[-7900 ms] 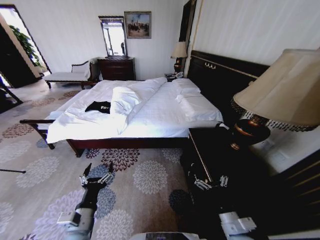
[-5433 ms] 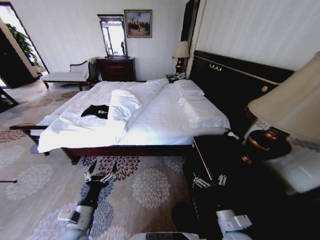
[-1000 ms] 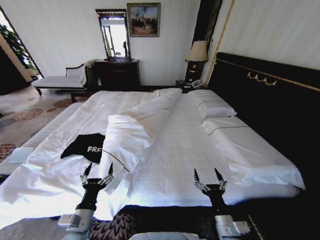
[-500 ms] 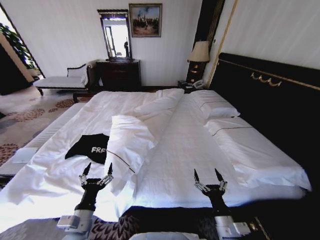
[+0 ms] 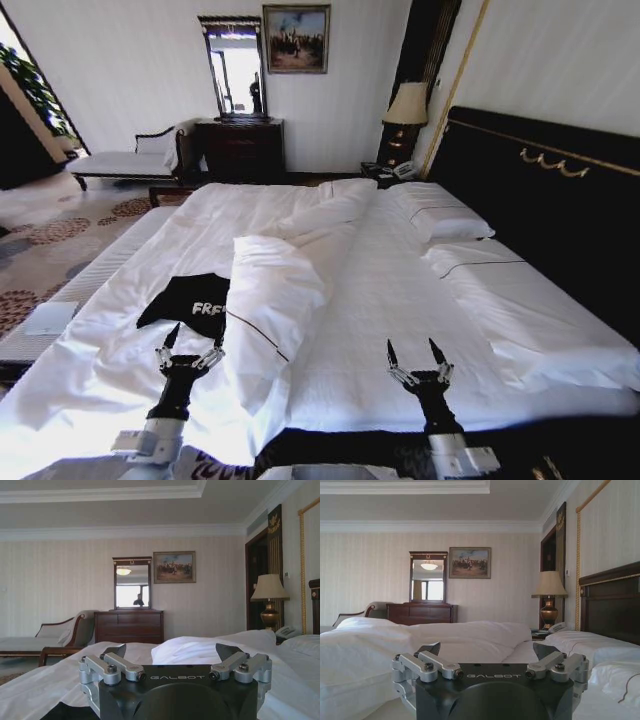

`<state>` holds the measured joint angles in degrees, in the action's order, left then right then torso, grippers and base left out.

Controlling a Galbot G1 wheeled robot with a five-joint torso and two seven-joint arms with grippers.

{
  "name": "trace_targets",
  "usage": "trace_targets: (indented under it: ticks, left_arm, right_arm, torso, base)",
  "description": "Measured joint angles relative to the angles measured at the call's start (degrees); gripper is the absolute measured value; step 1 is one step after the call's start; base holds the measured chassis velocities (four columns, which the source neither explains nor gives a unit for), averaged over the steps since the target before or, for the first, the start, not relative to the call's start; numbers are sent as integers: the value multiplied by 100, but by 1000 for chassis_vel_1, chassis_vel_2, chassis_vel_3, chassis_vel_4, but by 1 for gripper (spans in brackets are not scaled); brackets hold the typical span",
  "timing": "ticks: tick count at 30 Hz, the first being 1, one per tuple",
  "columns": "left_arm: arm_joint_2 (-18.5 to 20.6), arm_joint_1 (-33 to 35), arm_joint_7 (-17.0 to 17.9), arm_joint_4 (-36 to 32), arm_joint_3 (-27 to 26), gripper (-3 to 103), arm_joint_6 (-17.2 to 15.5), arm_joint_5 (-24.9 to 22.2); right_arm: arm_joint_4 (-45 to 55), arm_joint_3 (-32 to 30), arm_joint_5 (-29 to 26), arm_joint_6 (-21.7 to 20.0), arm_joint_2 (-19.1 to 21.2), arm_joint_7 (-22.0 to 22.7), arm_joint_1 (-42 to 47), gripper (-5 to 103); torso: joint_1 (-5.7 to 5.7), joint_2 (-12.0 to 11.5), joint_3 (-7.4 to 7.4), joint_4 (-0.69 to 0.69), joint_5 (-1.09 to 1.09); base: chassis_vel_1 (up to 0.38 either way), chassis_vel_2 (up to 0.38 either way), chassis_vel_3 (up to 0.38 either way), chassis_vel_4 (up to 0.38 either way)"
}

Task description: Fold the clothes on the bed.

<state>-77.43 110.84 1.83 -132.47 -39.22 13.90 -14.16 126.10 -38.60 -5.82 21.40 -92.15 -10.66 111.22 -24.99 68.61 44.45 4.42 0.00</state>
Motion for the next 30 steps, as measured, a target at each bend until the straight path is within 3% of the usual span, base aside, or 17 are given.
trace_targets:
  ticks: [15, 24, 30]
  left_arm:
    - [-143, 114, 38, 27, -82, 100, 2, 90]
    - [-819, 229, 90, -315, 89, 100, -371, 450]
    - [-1096, 405, 158, -484, -17, 100, -441, 601]
  right_arm:
    - [-282, 150, -27, 45, 54, -106, -171, 100]
    - [-336, 265, -357, 24, 716, -66, -435, 100]
    - [-440, 307, -593, 57, 1136, -17, -662, 100]
  torso:
    - [1, 0, 0, 0, 1]
    - [0, 0, 0, 1, 1]
    - [2, 0, 0, 0, 2]
  base:
    - [4, 21, -13, -23]
    - [0, 0, 0, 0]
    - [18, -14, -14, 9]
